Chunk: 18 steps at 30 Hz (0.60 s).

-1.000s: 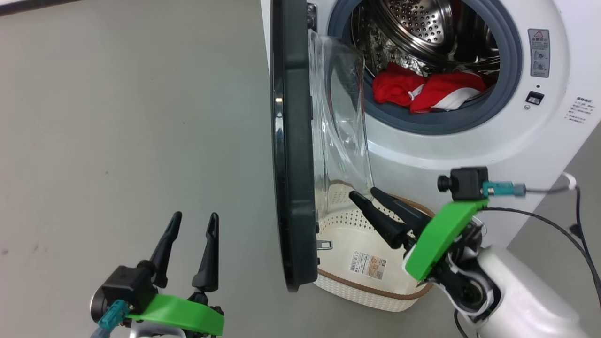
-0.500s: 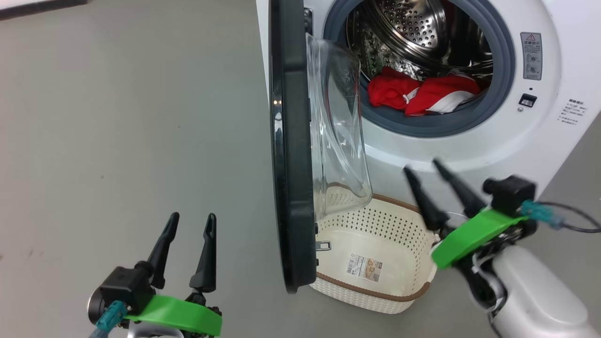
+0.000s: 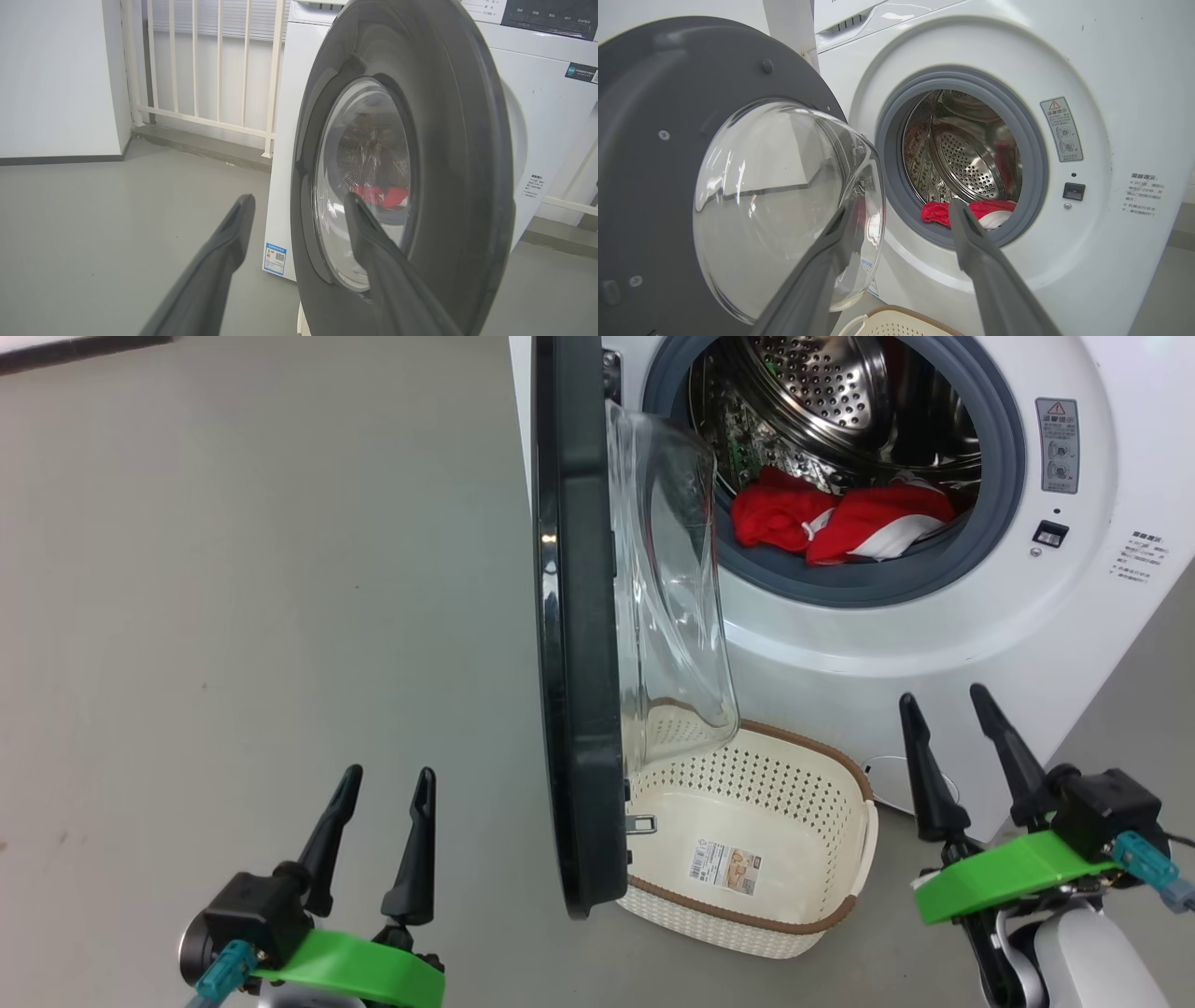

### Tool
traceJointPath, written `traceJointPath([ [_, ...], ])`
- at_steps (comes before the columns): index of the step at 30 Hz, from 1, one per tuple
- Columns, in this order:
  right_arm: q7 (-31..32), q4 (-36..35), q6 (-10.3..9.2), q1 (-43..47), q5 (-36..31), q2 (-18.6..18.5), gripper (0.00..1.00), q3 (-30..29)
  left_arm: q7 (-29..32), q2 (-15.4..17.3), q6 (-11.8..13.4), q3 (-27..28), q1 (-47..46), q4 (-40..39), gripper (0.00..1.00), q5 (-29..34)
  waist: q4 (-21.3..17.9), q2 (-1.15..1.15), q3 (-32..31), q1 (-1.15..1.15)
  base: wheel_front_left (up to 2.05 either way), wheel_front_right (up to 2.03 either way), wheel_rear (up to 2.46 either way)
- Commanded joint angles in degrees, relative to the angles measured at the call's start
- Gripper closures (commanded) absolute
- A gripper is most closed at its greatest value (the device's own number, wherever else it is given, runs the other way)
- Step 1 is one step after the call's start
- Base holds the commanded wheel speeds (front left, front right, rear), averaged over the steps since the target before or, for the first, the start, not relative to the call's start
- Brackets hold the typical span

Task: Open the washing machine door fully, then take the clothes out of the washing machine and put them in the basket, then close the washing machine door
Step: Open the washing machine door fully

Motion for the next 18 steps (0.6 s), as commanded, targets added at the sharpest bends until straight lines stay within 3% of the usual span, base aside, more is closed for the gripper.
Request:
traceJointPath([
  [1,-0.5,-1.7,0.39,-0.4,-0.5,0.1,0.00,1.2,-0.4,0.8,-0.2,1.6,-1.1,-1.4,0.00,1.0,0.0,0.00,0.0,0.00,0.00,0.00,0.00],
  [18,-0.5,-1.9,0.39,0.7,2.1,0.2,0.00,2.9,-0.4,0.8,-0.6,2.2,-1.4,-0.9,0.00,1.8,0.1,0.00,0.0,0.00,0.00,0.00,0.00],
])
